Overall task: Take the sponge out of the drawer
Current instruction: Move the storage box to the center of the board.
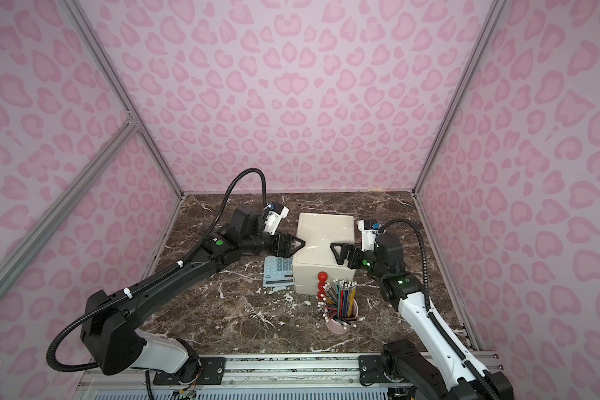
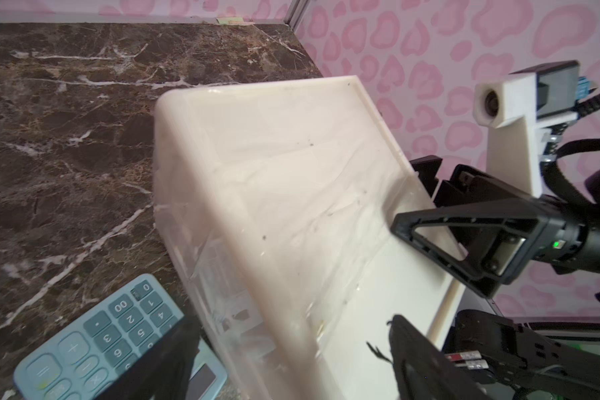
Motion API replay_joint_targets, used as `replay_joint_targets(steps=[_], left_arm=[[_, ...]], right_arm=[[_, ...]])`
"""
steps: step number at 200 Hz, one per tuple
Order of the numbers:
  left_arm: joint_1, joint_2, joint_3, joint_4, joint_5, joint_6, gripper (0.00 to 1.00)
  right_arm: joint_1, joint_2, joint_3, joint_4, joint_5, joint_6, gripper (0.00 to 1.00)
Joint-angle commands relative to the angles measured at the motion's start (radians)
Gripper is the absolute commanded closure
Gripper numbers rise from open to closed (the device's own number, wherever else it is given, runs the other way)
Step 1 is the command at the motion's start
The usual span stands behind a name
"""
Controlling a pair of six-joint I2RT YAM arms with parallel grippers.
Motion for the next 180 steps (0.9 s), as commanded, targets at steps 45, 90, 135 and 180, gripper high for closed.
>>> replay_joint_targets(steps=[45, 90, 135, 180], left_arm=[[0.006, 0.031, 0.043, -0.057, -0.095, 0.049, 0.20], [0.086, 0.035, 0.004, -0.069, -0.113, 0.038, 0.27], [0.160, 0.044, 0.010, -0.068, -0.135, 0.077, 0.28], [0.288, 0.127, 0.064, -0.020, -0.006, 0.091, 0.31]], right_arm=[[0.105, 0.168, 0.034, 0.107, -0.057, 0.021, 0.01], [0.170, 0.328, 0.108, 0.203, -0.071, 0.023, 0.01], [0.229, 0.605, 0.290, 0.256, -0.169, 0.004, 0.01], [0.264, 0.804, 0.481, 0.268, -0.181, -0.014, 0.01]])
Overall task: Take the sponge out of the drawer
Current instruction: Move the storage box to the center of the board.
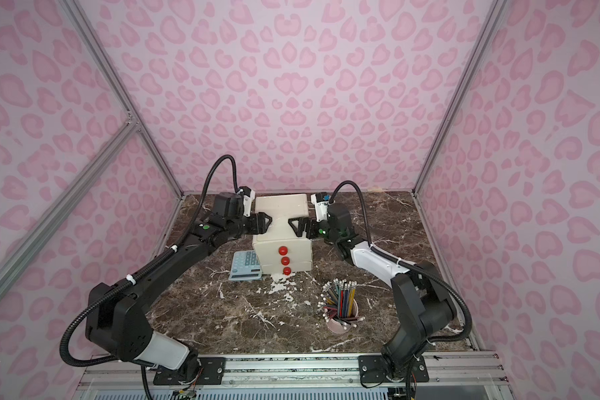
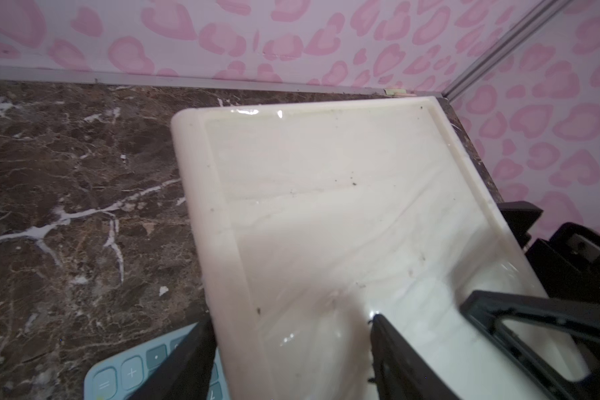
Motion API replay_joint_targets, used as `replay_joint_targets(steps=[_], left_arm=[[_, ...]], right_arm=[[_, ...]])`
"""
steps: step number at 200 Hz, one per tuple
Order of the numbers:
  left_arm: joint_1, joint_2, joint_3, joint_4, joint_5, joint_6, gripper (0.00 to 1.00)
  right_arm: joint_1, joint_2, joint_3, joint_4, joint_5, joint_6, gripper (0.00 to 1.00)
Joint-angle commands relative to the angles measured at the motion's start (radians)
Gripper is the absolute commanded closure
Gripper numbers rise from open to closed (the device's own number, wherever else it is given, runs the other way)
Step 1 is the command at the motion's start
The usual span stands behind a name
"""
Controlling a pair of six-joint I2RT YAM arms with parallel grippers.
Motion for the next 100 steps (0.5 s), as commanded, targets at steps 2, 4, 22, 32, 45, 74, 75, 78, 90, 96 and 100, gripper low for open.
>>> replay_joint_targets(steps=[2, 4, 22, 32, 45, 74, 75, 78, 90, 96, 100], left_arm=[[0.028, 0.058, 0.036, 0.004, 0.242, 0.058, 0.31], [0.030, 0.062, 0.041, 0.002, 0.245, 0.060, 0.31], [0.049, 0.114, 0.094, -0.019, 0.253, 0.081, 0.31], [0.061, 0.139, 0.113, -0.020, 0.272, 0.081, 0.31], [0.074, 0.165, 0.130, -0.019, 0.291, 0.079, 0.31], [0.095, 0.200, 0.153, -0.017, 0.307, 0.082, 0.31], [0.096, 0.201, 0.154, -0.017, 0.308, 0.082, 0.31], [0.098, 0.204, 0.157, -0.018, 0.308, 0.084, 0.31], [0.105, 0.215, 0.168, -0.017, 0.312, 0.087, 0.31], [0.112, 0.220, 0.170, -0.017, 0.314, 0.088, 0.31], [0.116, 0.224, 0.170, -0.017, 0.316, 0.087, 0.31]], right_arm=[[0.040, 0.089, 0.051, -0.119, -0.177, -0.046, 0.01], [0.041, 0.094, 0.060, -0.118, -0.176, -0.044, 0.01], [0.059, 0.151, 0.110, -0.102, -0.182, -0.029, 0.01], [0.070, 0.177, 0.136, -0.105, -0.187, -0.030, 0.01], [0.077, 0.208, 0.166, -0.113, -0.189, -0.033, 0.01], [0.080, 0.255, 0.223, -0.120, -0.202, -0.035, 0.01], [0.081, 0.257, 0.225, -0.120, -0.203, -0.035, 0.01], [0.081, 0.261, 0.233, -0.123, -0.205, -0.036, 0.01], [0.087, 0.282, 0.256, -0.130, -0.213, -0.037, 0.01], [0.090, 0.291, 0.257, -0.135, -0.217, -0.040, 0.01], [0.093, 0.295, 0.281, -0.139, -0.217, -0.042, 0.01]])
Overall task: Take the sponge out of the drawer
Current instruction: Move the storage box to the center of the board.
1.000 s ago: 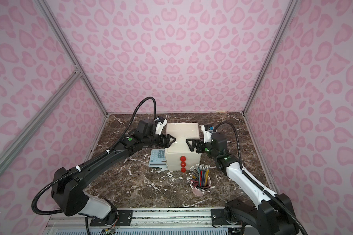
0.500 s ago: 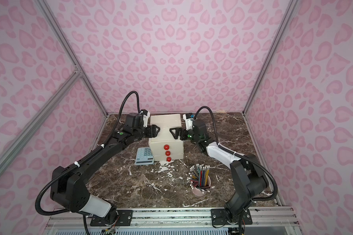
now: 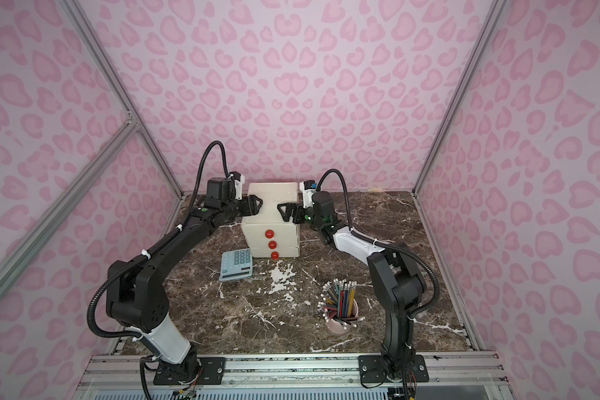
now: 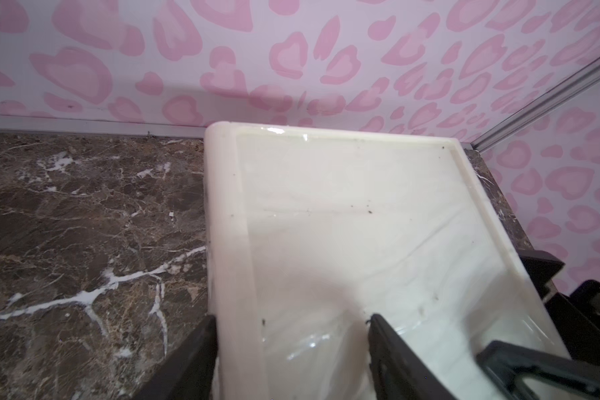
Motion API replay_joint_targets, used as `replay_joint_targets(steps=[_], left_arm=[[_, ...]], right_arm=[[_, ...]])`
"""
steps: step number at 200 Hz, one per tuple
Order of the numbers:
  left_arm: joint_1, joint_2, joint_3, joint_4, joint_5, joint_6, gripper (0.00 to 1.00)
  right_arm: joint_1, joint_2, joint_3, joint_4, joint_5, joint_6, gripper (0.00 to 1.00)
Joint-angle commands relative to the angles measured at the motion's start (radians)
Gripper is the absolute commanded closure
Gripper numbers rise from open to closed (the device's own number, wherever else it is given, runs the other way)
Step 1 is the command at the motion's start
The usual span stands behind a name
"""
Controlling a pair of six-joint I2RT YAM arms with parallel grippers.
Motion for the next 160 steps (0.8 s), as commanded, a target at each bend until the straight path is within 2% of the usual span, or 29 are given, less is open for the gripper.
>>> replay_joint_targets(steps=[1, 42, 78, 88, 102, 123, 160], left_arm=[[-0.005, 0.038, 0.001, -0.070, 0.269, 0.048, 0.31], [0.006, 0.078, 0.067, -0.076, 0.282, 0.052, 0.31], [0.008, 0.043, 0.047, -0.077, 0.243, 0.053, 0.31], [0.008, 0.010, 0.031, -0.082, 0.205, 0.055, 0.28], [0.009, -0.053, 0.013, -0.095, 0.140, 0.063, 0.17], [0.010, -0.172, -0.088, -0.128, 0.034, 0.068, 0.02], [0.009, -0.401, -0.290, -0.160, -0.141, 0.040, 0.02]], right_arm=[[0.061, 0.063, 0.028, -0.153, -0.290, -0.084, 0.01], [0.073, 0.105, 0.093, -0.194, -0.273, -0.114, 0.01], [0.065, 0.103, 0.108, -0.226, -0.247, -0.135, 0.01], [0.056, 0.096, 0.099, -0.229, -0.243, -0.139, 0.01], [0.038, 0.084, 0.082, -0.227, -0.231, -0.142, 0.01], [0.009, 0.063, 0.072, -0.244, -0.208, -0.160, 0.01], [-0.020, 0.043, 0.077, -0.263, -0.183, -0.189, 0.01]])
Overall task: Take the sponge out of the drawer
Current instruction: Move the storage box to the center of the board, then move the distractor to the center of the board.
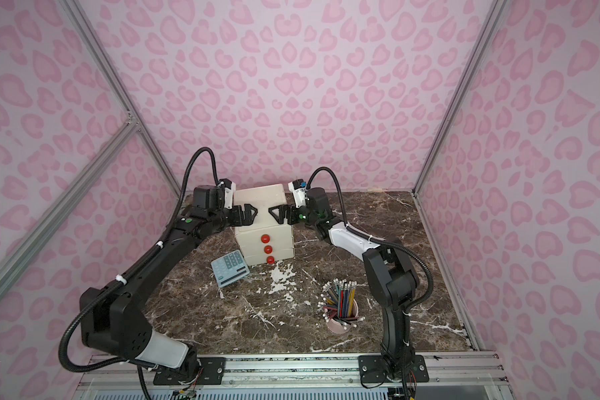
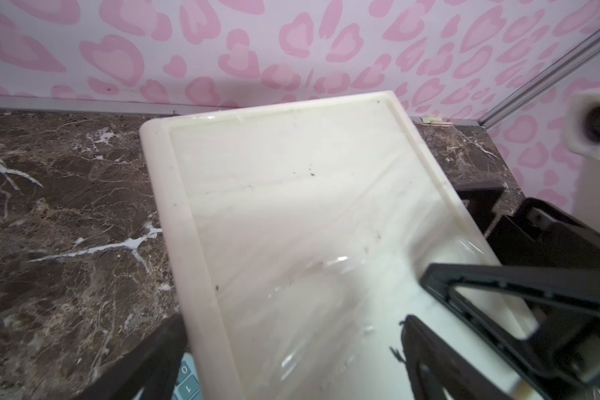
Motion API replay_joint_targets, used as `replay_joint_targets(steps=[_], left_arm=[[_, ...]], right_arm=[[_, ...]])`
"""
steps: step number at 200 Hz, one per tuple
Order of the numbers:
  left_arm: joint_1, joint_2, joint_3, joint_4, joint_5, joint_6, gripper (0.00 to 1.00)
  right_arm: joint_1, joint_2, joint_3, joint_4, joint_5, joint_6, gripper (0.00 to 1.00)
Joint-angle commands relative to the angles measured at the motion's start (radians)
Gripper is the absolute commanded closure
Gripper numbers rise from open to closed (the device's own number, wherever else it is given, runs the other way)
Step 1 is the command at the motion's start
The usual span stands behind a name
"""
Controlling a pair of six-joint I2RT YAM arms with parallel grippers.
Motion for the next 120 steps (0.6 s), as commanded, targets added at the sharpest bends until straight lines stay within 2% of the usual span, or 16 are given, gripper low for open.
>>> replay_joint_targets(steps=[1, 32, 56, 76, 93, 104, 120], left_arm=[[-0.001, -0.107, -0.092, -0.040, -0.098, -0.007, 0.02], [0.000, -0.269, -0.203, -0.128, -0.166, -0.054, 0.02], [-0.028, -0.320, -0.312, -0.206, -0.143, -0.132, 0.02], [-0.113, -0.306, -0.379, -0.229, -0.176, -0.172, 0.02], [-0.202, -0.240, -0.366, -0.281, -0.299, -0.185, 0.02], [-0.223, -0.205, -0.366, -0.286, -0.348, -0.202, 0.02], [-0.227, -0.202, -0.431, -0.196, -0.348, -0.213, 0.02]], right_arm=[[-0.011, 0.014, -0.008, -0.172, -0.018, -0.083, 0.01], [-0.015, 0.028, 0.005, -0.188, -0.019, -0.096, 0.01], [-0.030, 0.033, 0.007, -0.194, -0.023, -0.101, 0.01], [-0.045, 0.030, 0.007, -0.195, -0.024, -0.104, 0.01], [-0.052, 0.023, 0.006, -0.203, -0.020, -0.112, 0.01], [-0.055, 0.014, -0.004, -0.202, -0.014, -0.117, 0.01], [-0.054, 0.003, -0.021, -0.197, -0.014, -0.118, 0.01]])
